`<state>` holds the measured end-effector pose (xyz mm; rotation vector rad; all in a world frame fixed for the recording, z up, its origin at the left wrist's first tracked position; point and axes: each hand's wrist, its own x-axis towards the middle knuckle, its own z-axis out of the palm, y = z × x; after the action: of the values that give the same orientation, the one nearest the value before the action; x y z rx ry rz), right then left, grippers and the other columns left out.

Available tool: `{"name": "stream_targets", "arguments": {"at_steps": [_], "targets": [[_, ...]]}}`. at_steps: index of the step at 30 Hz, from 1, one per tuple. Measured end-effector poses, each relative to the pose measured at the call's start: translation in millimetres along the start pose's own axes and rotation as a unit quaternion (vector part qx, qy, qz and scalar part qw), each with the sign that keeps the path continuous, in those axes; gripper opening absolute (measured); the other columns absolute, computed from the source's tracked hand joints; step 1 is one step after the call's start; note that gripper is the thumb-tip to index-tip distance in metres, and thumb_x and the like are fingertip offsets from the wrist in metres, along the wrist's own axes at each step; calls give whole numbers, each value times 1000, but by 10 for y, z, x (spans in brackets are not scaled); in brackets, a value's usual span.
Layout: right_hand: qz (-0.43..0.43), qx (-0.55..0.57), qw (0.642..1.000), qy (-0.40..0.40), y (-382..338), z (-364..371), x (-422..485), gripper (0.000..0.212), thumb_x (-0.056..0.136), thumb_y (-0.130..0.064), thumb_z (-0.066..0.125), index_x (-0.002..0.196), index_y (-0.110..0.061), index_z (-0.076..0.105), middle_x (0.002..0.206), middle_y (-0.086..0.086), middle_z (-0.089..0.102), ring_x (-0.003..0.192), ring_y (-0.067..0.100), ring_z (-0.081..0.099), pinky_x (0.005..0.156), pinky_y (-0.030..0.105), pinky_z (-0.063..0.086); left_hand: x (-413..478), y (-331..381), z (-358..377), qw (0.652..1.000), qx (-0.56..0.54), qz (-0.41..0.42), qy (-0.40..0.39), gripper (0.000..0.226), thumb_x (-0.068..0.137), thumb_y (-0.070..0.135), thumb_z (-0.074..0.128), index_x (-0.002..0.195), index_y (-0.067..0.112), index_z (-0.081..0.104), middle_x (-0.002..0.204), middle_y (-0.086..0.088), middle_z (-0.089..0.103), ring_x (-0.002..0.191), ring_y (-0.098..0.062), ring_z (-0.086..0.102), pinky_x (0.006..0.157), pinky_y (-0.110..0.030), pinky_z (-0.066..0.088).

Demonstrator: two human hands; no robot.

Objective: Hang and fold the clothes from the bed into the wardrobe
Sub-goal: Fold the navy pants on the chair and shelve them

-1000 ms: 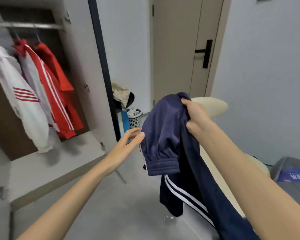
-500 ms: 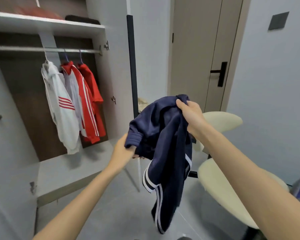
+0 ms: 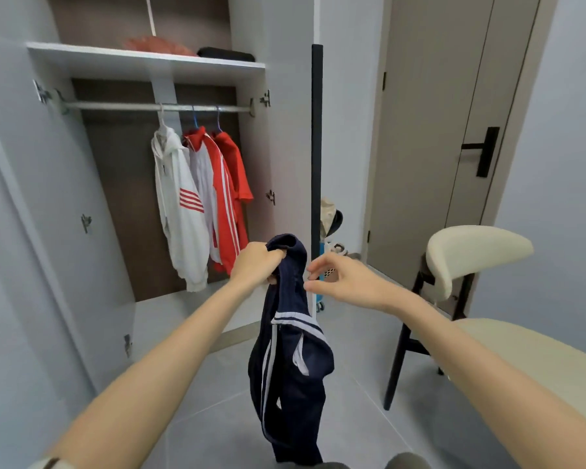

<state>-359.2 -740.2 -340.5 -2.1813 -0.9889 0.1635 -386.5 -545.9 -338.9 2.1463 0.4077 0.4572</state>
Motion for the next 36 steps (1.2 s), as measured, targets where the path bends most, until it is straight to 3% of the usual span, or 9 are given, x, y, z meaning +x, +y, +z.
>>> {"name": "stream_targets", "arguments": {"at_steps": [6,8,12,15,19,22,25,33,36], "targets": [[-6,-58,998,33,-151,548,57,94,73,-50,77,143,-14,26,138,0,43,124,17,48,97,31,45,52,139,-203,985,-164,-54,-9,12,86,18,58,78,10,55,61,-7,64,39,-19,59,40,-20,44],[-29,-113,989,95,-140,650,93,82,80,-40,73,142,-13,26,135,3,49,119,23,54,92,40,49,68,172,-248,981,-186,-57,-9,10,87,19,59,83,11,57,59,-5,66,38,-17,60,36,-17,40],[-100,-134,958,233,-85,450,229,21,97,-21,49,117,-20,44,85,0,63,75,27,59,61,38,45,135,163,-427,983,-180,-18,-37,14,90,30,61,87,16,62,71,0,68,43,-11,61,42,-17,45],[-82,-42,955,283,-82,129,388,4,100,-20,45,103,-19,44,72,-10,57,66,19,52,58,34,34,194,89,-600,993,-54,53,-90,29,85,44,67,84,15,64,62,4,65,42,-9,50,45,-19,45],[-26,111,931,346,-46,-268,620,13,100,-25,49,99,-13,43,107,-5,63,93,17,58,68,23,36,265,-50,-837,981,144,115,-55,39,86,43,66,114,21,49,81,-5,65,63,-23,59,55,-34,47],[-25,67,927,368,-16,-477,696,30,95,-31,58,77,-13,42,72,-10,53,66,11,47,57,22,34,288,-92,-977,945,285,118,-112,24,94,40,56,110,22,57,90,-6,68,69,-20,58,58,-29,44],[-16,33,928,370,-35,-570,778,39,93,-37,58,72,-10,40,65,-2,47,60,16,38,55,31,28,332,-35,-1016,919,347,68,-175,14,100,22,47,92,14,56,93,-9,63,78,-20,54,67,-27,41],[55,17,934,352,196,-565,874,27,99,-36,45,97,-9,48,86,3,58,79,25,52,68,37,40,387,-103,-1164,977,87,-33,-192,18,98,19,53,115,21,59,110,1,65,105,-18,61,79,-26,49],[28,97,929,357,297,-582,871,28,99,-29,50,93,-2,52,80,2,54,72,17,46,66,33,37,419,-233,-1102,980,-138,-43,-133,20,97,23,55,115,17,59,118,-2,65,112,-19,59,83,-29,48]]}}
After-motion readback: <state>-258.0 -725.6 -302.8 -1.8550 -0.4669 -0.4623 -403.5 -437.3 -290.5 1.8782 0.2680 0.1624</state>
